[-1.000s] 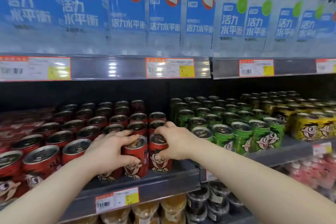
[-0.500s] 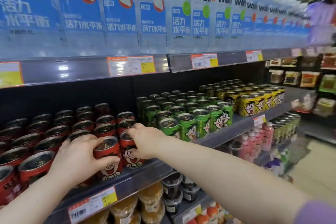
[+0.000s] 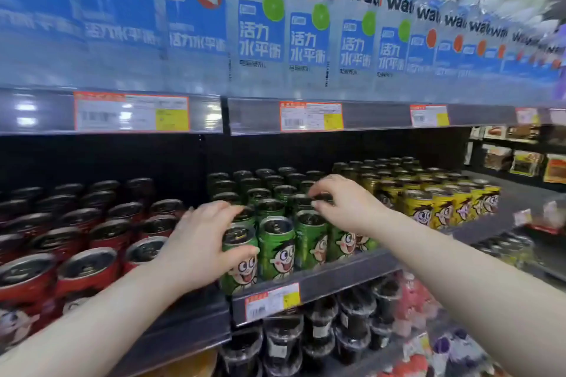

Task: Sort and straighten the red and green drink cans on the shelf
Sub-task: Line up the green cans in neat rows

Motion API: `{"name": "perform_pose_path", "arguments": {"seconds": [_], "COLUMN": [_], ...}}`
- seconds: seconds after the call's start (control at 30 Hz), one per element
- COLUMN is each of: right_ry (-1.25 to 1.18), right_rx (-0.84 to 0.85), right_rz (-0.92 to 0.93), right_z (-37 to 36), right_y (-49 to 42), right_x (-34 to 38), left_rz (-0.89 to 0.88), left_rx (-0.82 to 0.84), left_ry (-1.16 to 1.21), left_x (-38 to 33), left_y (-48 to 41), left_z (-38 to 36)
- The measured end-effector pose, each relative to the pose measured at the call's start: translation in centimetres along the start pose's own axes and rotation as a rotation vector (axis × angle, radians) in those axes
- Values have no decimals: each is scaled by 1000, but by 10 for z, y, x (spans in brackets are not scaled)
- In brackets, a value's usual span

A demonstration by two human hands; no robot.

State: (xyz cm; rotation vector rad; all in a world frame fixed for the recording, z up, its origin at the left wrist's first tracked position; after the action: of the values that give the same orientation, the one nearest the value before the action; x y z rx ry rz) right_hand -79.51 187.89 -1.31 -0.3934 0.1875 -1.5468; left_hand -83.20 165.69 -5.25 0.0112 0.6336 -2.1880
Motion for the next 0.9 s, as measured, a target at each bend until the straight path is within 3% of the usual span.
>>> {"name": "perform_pose_path", "arguments": {"seconds": [0.1,0.2,0.3,0.37,0.47,0.77,0.9], "right_ry": [19,20,26,26,53,-56,-133], "right_rx": [93,309,436,390,344,478,304], "right_rz": [-29,27,97,149,223,287,165], "right_z": [-2,-13,-25,-30,-34,-29,-12], "right_y": [-9,-15,-17,-23,-31,-53,-88], "right_x": [-72,-124,-147,-153,-156,-163,-167], "left_rz": [105,308,452,521,596,612,698], "left_rx": [86,181,165,126,107,86,-90], "left_ry": [-50,-171,-290,-343,-244,-183,8], "left_x": [-35,-48,-47,-48,-47,-52,-31], "left_y": [-31,-44,-42,-41,-37,-36,-39], "left_z": [-31,-52,-48,-43,-43,-45,-30]}}
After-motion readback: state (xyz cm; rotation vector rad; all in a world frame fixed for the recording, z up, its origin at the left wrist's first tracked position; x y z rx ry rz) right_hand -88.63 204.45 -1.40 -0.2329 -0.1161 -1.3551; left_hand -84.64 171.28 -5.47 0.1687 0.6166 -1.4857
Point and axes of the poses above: each hand's wrist, its own y-axis away from the middle knuckle, its own z-axis out of the back of the hand, x = y × z, the point moved 5 cm from there along -y, towards the middle knuckle, and after that the axes turned 5 degrees about y, right-handed, at the moved point
